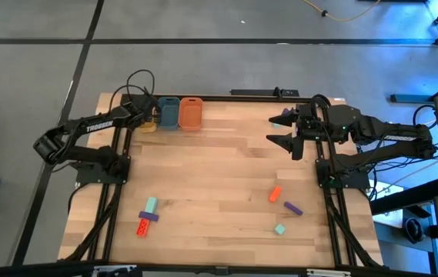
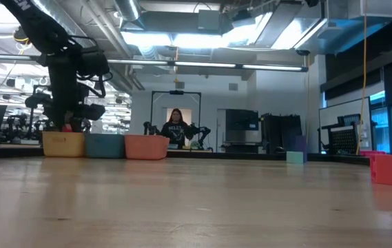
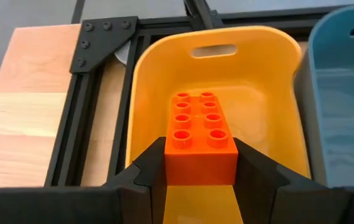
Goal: Sort & place blocks by color
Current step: Put the top orange game piece into the yellow bin
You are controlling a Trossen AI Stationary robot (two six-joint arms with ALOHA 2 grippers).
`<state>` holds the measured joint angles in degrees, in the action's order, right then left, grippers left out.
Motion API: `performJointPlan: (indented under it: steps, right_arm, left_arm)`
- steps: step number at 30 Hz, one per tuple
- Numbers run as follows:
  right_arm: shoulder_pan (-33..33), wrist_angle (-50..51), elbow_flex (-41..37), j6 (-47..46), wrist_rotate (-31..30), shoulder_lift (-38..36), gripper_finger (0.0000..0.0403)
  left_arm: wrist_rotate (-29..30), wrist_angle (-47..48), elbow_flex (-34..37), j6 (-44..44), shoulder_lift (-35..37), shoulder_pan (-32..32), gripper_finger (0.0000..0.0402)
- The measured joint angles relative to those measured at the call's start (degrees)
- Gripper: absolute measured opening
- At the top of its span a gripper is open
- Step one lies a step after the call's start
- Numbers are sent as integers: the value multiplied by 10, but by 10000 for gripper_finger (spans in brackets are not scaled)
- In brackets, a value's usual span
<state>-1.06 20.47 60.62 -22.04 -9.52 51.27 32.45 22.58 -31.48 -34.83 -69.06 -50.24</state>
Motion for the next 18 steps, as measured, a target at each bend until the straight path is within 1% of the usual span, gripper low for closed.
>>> performJointPlan:
  steps: [6,12,18]
  right_arm:
    - [0,0,0,0,0,0,365]
    - [0,0,0,0,0,0,365]
    - [0,0,0,0,0,0,365]
  left_arm:
    - [26,-4,0,-8,0,0,130]
    - [27,-6,0,-8,0,0,157]
    - [30,-6,0,-8,0,0,161]
